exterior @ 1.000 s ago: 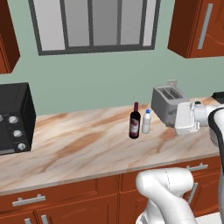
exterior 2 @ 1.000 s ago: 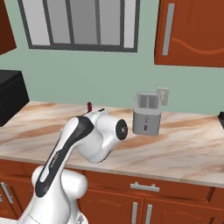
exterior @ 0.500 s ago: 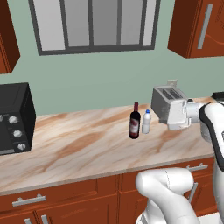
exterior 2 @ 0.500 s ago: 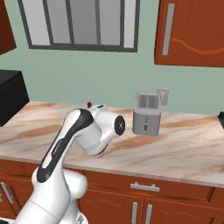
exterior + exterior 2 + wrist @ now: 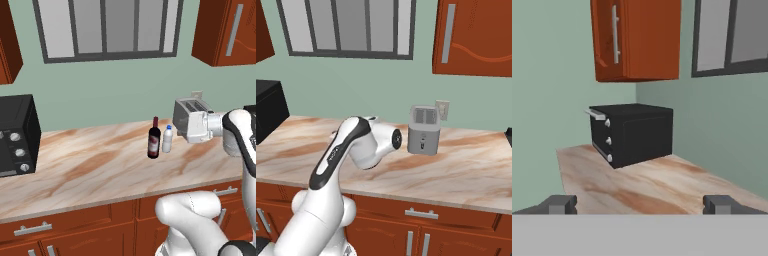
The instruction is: Place the drinks on the dining counter in a tight cluster.
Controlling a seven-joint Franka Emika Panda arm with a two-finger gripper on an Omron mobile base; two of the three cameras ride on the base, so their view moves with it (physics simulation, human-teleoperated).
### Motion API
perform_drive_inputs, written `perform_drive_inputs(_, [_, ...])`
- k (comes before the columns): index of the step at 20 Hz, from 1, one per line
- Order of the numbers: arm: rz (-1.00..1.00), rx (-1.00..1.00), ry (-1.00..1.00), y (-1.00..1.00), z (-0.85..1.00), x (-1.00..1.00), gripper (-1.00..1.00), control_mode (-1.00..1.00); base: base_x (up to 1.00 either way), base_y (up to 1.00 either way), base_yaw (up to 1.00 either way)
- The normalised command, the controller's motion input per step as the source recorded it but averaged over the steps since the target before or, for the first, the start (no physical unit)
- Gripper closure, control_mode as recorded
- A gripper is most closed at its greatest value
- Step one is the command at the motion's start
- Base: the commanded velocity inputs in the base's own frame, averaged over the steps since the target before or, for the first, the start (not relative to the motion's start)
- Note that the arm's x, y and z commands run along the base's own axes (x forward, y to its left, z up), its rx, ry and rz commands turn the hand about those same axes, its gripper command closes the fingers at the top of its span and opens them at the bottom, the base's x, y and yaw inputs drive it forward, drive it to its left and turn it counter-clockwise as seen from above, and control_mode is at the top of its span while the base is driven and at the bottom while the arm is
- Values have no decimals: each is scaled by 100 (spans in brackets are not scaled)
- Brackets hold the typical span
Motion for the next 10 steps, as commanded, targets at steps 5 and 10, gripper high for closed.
perform_drive_inputs(5, [8,7,0,0,0,27,-100,-100,0,0,0])
perform_drive_inputs(10, [5,3,0,0,0,29,-100,-100,0,0,0])
